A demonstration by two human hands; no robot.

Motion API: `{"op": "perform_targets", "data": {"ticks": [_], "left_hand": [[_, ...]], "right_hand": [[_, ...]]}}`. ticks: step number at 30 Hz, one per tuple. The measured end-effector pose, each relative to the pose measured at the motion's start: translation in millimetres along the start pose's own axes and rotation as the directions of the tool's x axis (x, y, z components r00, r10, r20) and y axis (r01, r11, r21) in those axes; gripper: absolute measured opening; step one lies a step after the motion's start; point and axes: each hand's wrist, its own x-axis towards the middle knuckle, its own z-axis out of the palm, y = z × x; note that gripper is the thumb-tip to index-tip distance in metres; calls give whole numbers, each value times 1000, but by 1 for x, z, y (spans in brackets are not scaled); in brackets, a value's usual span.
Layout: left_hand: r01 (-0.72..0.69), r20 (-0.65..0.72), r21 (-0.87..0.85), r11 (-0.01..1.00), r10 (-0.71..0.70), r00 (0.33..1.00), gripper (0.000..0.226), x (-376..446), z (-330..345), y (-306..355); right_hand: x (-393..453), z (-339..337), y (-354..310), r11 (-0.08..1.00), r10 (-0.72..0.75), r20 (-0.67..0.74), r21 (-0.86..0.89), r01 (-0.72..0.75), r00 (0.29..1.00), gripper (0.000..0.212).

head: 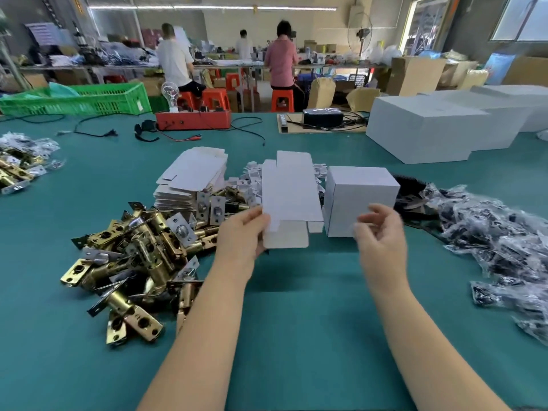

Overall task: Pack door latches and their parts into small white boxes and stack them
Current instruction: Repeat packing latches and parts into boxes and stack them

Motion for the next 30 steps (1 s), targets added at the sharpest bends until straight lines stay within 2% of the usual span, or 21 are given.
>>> {"op": "perform_targets", "data": {"ticks": [2,4,6,8,11,14,18,20,22,25,27,30], "left_hand": [[37,91,-59,998,-32,995,22,-6,1,-10],[25,178,-39,999,-18,984,27,-9,0,-15],[-10,266,32,999,2,964,37,-9,-1,-20],[-85,322,191,978,19,947,52,-9,-1,-22],[-229,383,414,881,60,922,65,-12,3,-31],[-323,368,566,758,118,922,74,-16,7,-37],[-362,366,644,673,145,919,78,-16,7,-39],[-370,369,670,643,144,918,74,-17,7,-39],[-364,362,684,632,139,922,67,-18,8,-39],[-348,344,687,638,137,929,67,-17,7,-37],[-361,355,691,626,141,924,66,-18,7,-35],[-387,373,712,586,153,915,62,-20,8,-34]], "right_hand": [[-20,9,3,1000,22,141,-17,-20,990,37],[-34,15,8,999,38,212,-29,-33,977,39],[-39,16,13,998,50,239,-40,-41,970,27],[-37,12,14,996,53,235,-78,-36,970,27],[-33,6,16,992,48,199,-127,-23,979,54],[-31,4,16,976,40,249,-217,15,968,80],[-30,4,17,969,54,320,-245,27,946,87],[-30,4,18,970,49,336,-239,35,941,84],[-31,4,17,981,56,351,-192,13,935,69],[-31,4,13,989,122,313,40,-141,942,20],[-29,3,10,977,139,267,123,-177,954,24],[-25,0,9,962,175,292,152,-226,940,27]]}}
